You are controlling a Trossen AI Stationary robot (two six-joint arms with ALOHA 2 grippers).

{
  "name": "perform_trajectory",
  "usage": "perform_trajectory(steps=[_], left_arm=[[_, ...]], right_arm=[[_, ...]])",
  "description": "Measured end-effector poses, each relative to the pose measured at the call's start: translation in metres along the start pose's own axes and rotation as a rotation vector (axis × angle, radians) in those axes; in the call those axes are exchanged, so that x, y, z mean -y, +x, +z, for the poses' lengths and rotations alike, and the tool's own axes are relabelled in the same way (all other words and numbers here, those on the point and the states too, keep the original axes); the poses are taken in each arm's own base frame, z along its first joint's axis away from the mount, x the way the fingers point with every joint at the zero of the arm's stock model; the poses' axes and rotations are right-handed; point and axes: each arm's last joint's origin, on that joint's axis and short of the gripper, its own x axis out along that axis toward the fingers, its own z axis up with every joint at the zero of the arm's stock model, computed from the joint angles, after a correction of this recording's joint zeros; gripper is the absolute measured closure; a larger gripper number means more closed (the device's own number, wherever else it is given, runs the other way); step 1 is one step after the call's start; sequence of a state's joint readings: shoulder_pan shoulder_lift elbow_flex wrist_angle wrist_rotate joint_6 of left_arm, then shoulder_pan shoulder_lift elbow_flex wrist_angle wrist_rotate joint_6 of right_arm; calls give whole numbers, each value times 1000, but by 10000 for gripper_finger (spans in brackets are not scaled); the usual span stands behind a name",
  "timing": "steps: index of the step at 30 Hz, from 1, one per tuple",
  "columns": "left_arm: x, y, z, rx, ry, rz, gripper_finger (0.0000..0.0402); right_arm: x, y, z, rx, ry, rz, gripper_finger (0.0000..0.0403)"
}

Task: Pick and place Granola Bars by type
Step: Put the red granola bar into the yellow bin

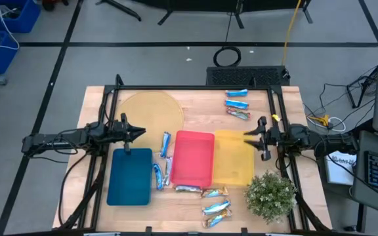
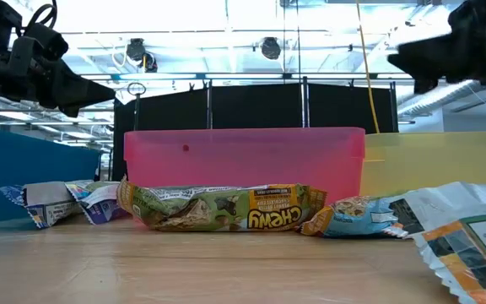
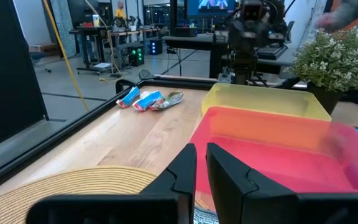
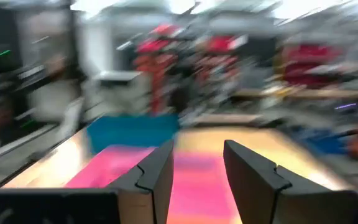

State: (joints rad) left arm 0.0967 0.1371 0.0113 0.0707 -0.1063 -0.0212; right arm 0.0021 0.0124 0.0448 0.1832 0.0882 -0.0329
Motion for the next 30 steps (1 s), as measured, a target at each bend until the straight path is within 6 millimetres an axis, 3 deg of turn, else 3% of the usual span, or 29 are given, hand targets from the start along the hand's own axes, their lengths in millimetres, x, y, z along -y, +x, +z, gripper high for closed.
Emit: perform_trajectory(steps=[5, 8, 11, 15, 18, 24, 30], left_arm=[[0, 0, 0, 0, -1, 0, 355], [0, 0, 0, 0, -1, 0, 355], [0, 0, 0, 0, -1, 0, 355], [0, 0, 0, 0, -2, 1, 355], [0, 0, 0, 0, -2, 0, 355], [0, 0, 0, -1, -1, 0, 355], [0, 0, 0, 0, -1, 0, 355]], right_arm=[[9, 0, 14, 118, -40, -303, 271], [12, 3, 9, 16, -61, -418, 271], [17, 7, 27, -43, -24, -570, 271], [25, 19, 41, -263, -60, -719, 271], [37, 34, 65, -337, -78, -815, 271], [82, 63, 89, -561, -30, -926, 271], [145, 67, 84, -768, 173, -928, 271]])
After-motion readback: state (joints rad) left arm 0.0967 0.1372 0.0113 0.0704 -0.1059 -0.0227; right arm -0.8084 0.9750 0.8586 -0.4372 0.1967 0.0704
